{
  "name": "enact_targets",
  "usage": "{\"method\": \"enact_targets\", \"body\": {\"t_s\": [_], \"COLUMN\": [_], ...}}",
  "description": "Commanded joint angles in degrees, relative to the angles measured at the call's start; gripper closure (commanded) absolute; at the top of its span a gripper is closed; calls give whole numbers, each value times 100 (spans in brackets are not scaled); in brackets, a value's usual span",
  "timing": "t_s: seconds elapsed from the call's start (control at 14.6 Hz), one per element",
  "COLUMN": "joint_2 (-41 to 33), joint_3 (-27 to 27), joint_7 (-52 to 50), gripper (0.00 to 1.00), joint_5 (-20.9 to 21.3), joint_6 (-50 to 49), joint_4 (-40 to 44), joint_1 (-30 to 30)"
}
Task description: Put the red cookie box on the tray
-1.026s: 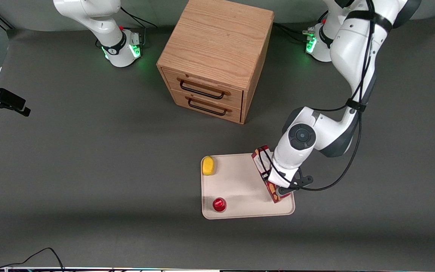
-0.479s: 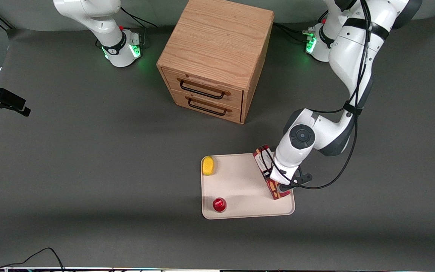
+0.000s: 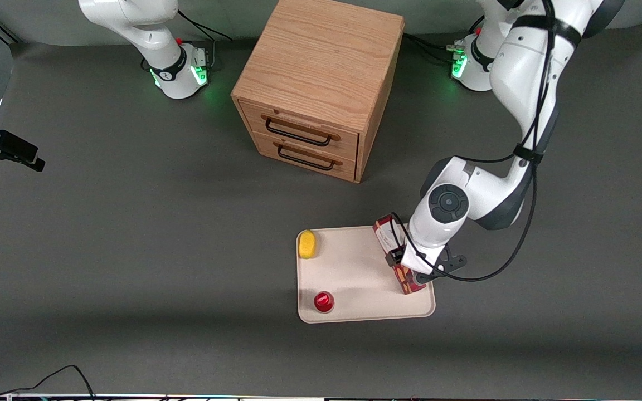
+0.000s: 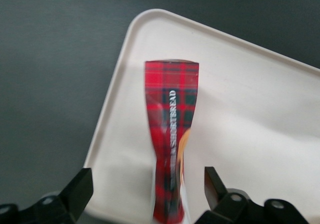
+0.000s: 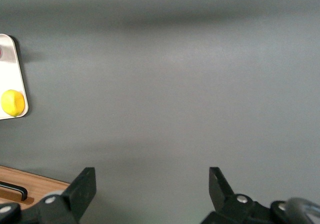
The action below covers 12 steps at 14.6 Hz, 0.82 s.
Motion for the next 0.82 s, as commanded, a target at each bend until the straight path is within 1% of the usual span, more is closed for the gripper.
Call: {"method": "enact_targets", "body": {"t_s": [0.0,0.14,0.27,0.48,0.55,0.62,0.68,0.75], "joint_2": [-497,-813,-1366,-2078,-2315,-2579,-2816,-3045], "joint_3": [-62,-53,-9,96,297,629,963,1288], "joint_7": [135,573,1371,2461,2952,3410,3858,4332], "gripper": [0,0,0,0,0,0,0,0], "joint_5": [-270,-340,-472,-507,-533,-647,-857,-955], "joint_6": [-1652,-2664,-3281,-4151,-4363,-4461,-4479,-4453], "joint_4": [669,1092,1085,1006,928,805,612,384], "joint_1": [-10,7,182,595,623,623,623,614]}}
